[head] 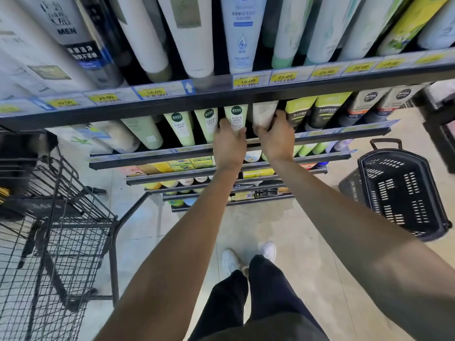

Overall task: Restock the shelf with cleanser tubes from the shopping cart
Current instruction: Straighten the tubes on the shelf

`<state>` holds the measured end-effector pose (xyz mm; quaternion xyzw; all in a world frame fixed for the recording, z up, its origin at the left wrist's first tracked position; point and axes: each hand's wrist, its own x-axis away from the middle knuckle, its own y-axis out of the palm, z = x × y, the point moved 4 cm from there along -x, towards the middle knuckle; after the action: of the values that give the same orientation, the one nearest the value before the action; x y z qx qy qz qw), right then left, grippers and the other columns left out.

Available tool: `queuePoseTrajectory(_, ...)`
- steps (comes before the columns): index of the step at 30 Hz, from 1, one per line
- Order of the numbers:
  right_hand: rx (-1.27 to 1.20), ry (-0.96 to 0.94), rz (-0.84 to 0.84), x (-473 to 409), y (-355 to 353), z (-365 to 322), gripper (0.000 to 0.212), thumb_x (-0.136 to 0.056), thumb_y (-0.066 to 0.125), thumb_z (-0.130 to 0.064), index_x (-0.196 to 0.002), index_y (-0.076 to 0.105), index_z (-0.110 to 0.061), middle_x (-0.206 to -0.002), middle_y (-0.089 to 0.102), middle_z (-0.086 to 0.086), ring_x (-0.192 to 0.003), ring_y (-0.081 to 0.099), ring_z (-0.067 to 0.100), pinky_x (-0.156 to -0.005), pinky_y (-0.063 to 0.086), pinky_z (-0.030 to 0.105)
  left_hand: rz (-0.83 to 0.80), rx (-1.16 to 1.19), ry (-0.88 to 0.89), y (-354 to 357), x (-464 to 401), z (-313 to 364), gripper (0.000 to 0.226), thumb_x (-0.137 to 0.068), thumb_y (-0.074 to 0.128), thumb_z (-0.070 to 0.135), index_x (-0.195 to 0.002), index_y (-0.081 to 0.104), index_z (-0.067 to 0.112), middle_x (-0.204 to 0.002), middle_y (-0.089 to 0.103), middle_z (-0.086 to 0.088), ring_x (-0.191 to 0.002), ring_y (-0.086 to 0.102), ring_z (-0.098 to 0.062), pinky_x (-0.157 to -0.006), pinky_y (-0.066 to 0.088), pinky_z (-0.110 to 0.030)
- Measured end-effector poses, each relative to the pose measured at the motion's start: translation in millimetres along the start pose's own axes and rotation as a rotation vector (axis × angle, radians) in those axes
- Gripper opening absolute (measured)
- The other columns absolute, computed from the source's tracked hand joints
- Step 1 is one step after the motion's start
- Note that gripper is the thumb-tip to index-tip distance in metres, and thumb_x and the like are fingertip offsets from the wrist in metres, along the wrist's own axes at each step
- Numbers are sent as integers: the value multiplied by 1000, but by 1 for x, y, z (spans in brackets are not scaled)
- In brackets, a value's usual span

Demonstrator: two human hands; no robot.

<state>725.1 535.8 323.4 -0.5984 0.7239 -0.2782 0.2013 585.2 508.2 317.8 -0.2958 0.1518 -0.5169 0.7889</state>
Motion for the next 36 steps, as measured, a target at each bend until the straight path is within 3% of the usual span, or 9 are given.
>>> queuePoseTrajectory(15, 50, 13, 25, 8, -2, 0, 56, -83, 83, -39, -120, 53, -9, -119, 69, 9, -109, 66, 33, -80, 50, 37, 34, -31, 38, -3, 7, 1, 24, -98, 66, 26, -108, 52, 9, -98, 68, -12, -86, 67, -33, -70, 59, -48)
queuePoseTrajectory(20, 42, -9, 27, 13, -2, 3, 54, -84, 83, -38, -121, 56, -9, -116, 70, 8, -107, 67, 29, -81, 54, 38, 18, -51, 19, -6, 11, -4, 33, -98, 65, 24, -123, 54, 6, -111, 68, -13, -96, 68, -35, -79, 58, -49)
queuePoseTrajectory(23, 37, -32, 57, 21, -7, 4, 56, -86, 81, -38, -128, 58, -9, -119, 69, 7, -110, 65, 27, -83, 50, 32, 35, -54, 71, -17, 21, -8, 41, -100, 63, 19, -137, 53, 3, -126, 67, -14, -109, 67, -33, -87, 56, -42)
queuePoseTrajectory(28, 29, -109, 122, 50, -12, -6, 48, -95, 72, -36, -133, 58, -10, -121, 67, 7, -108, 66, 23, -83, 49, 28, 137, -65, 104, -41, 37, -26, 34, -101, 63, 17, -132, 58, 4, -125, 65, -12, -108, 66, -30, -82, 51, -34)
queuePoseTrajectory(32, 59, -138, 67, 66, 7, -19, 45, -96, 71, -35, -133, 62, -12, -121, 70, 5, -109, 66, 22, -83, 45, 25, 206, -29, 54, -55, 34, -38, 37, -98, 64, 14, -133, 56, 3, -126, 62, -13, -111, 62, -33, -85, 55, -45)
queuePoseTrajectory(36, 50, -124, 40, 66, 21, -29, 47, -97, 69, -31, -138, 60, -11, -131, 68, 6, -117, 66, 23, -93, 48, 29, 195, -8, -17, -57, 23, -36, 48, -99, 65, 22, -142, 50, 5, -136, 61, -13, -118, 63, -34, -89, 55, -45)
